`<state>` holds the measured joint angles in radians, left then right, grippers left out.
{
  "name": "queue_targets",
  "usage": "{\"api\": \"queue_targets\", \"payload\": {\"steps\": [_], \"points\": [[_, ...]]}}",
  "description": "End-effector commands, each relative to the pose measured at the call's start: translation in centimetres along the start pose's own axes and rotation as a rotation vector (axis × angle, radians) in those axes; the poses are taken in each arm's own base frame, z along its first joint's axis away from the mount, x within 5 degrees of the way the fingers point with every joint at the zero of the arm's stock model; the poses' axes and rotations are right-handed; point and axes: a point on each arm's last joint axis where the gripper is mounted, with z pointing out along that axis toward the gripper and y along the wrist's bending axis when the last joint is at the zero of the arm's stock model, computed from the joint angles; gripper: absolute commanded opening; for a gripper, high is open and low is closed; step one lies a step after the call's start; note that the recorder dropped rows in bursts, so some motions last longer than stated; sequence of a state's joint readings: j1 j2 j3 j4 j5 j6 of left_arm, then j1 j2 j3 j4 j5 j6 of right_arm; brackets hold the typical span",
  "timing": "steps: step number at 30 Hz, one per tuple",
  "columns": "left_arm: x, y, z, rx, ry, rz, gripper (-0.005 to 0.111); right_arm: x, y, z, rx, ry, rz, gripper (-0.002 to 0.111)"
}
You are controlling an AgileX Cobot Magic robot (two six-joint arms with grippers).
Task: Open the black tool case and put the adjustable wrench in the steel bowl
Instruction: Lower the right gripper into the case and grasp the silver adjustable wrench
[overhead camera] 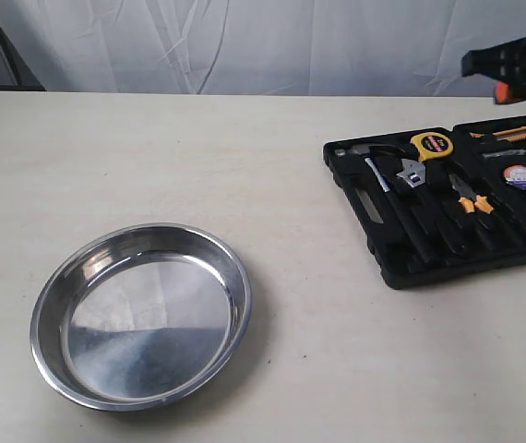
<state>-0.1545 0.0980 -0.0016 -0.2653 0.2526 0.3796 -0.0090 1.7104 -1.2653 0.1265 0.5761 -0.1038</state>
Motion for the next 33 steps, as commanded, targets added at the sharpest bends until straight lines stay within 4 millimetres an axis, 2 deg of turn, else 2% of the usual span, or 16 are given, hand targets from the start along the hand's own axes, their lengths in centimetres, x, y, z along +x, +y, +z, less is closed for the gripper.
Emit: {"api": "queue_targets", "payload": {"steps": [1,5,8,11,13,16,17,21,24,26,28,30,33], "points": [[-0.1,0.0,0.0,0.003,-0.017,-0.005,0.0,1.1,2.0,4.2,-0.259,0.048,-0.047,0.0],[-0.1,0.0,0.0,0.003,-0.017,-0.005,0.0,3.0,4.0,5.5,-0.538,0.186,-0.182,0.0],[-0.1,0.0,0.0,0.003,-0.017,-0.005,0.0,5.1,4.2,4.8,-0.637,0.447,-0.215,0.0],[-0.1,0.0,0.0,0.003,-0.017,-0.005,0.0,6.6,2.5,4.4,-0.445,0.679,-0.206,0.0],[-0.1,0.0,0.0,0.003,-0.017,-0.005,0.0,7.0,0.4,4.4,-0.178,0.754,-0.174,0.0],[-0.1,0.0,0.0,0.003,-0.017,-0.005,0.0,6.2,-2.3,4.7,0.166,0.678,-0.111,0.0],[-0.1,0.0,0.0,0.003,-0.017,-0.005,0.0,5.7,-2.6,5.0,0.213,0.609,-0.102,0.0],[-0.1,0.0,0.0,0.003,-0.017,-0.005,0.0,3.0,-1.7,6.5,0.13,0.261,-0.053,0.0],[-0.1,0.0,0.0,0.003,-0.017,-0.005,0.0,1.5,0.5,6.8,0.014,0.101,-0.104,0.0],[-0.1,0.0,0.0,0.003,-0.017,-0.005,0.0,1.4,2.3,7.0,-0.1,0.117,-0.245,0.0],[-0.1,0.0,0.0,0.003,-0.017,-0.005,0.0,2.3,3.8,7.1,-0.259,0.274,-0.353,0.0],[-0.1,0.0,0.0,0.003,-0.017,-0.005,0.0,2.3,4.2,7.5,-0.322,0.379,-0.33,0.0],[-0.1,0.0,0.0,0.003,-0.017,-0.005,0.0,2.1,4.0,8.7,-0.257,0.381,-0.148,0.0]]}}
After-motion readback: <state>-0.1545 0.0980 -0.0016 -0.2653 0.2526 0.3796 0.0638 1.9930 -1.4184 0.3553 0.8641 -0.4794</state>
